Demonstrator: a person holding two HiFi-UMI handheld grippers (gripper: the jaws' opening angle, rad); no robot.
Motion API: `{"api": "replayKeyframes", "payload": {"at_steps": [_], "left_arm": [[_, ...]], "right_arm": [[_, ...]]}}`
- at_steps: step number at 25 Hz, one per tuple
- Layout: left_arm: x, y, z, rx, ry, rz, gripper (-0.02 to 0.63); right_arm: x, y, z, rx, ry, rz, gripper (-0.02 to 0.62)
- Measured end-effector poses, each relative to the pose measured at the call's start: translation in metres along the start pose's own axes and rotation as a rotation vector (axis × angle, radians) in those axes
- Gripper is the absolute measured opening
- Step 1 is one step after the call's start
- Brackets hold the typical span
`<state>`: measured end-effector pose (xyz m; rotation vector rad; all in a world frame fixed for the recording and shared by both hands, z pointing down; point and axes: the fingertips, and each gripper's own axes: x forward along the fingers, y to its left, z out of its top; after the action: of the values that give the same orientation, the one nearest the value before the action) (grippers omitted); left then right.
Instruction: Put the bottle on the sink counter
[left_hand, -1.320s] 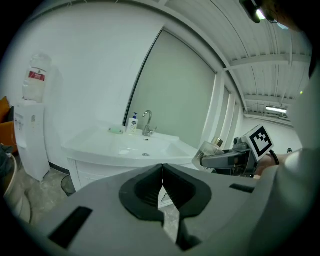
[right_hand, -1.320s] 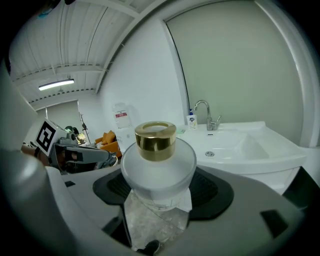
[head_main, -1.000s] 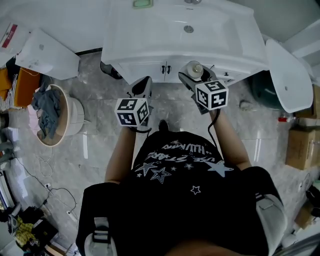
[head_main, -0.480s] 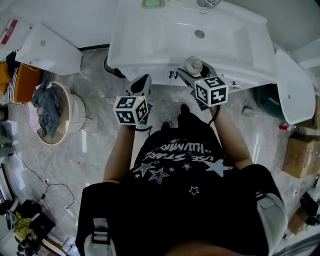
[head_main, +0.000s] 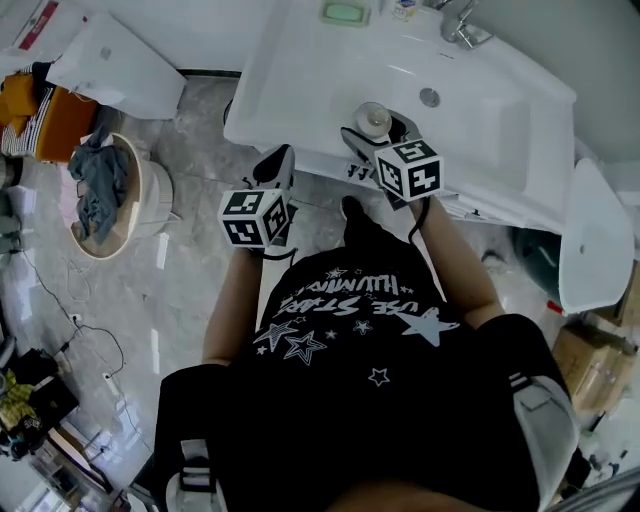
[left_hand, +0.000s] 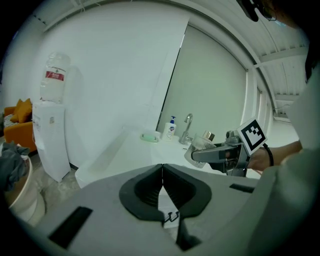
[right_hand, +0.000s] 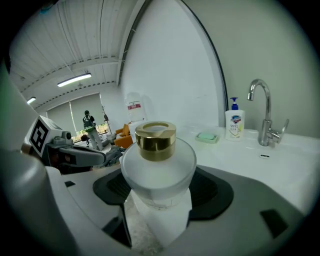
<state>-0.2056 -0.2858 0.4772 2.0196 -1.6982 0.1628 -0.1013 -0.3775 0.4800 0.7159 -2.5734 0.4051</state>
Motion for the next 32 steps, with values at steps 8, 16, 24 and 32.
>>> {"api": "replayKeyframes", "payload": {"at_steps": [8, 16, 24, 32], "left_arm": [[0.031, 0.028, 0.016, -0.056, -0.02, 0.128, 0.009], [0.039, 0.056, 0.017, -0.113, -0.029, 0.255, 0.009], [0.047, 0.072, 0.012, -0.16, -0.023, 0.33, 0.009], [0.049, 0.078, 0.006, -0.191, -0.007, 0.363, 0.009]], "right_arm": [[0.065, -0.013, 0.022, -0.097, 0.044, 0.152, 0.33], [0.121, 0.002, 0.015, -0.205, 0.109, 0.291, 0.33], [0.156, 0.013, -0.003, -0.327, 0.157, 0.353, 0.33], [0.175, 0.015, -0.01, -0.352, 0.184, 0.38, 0.33]]}}
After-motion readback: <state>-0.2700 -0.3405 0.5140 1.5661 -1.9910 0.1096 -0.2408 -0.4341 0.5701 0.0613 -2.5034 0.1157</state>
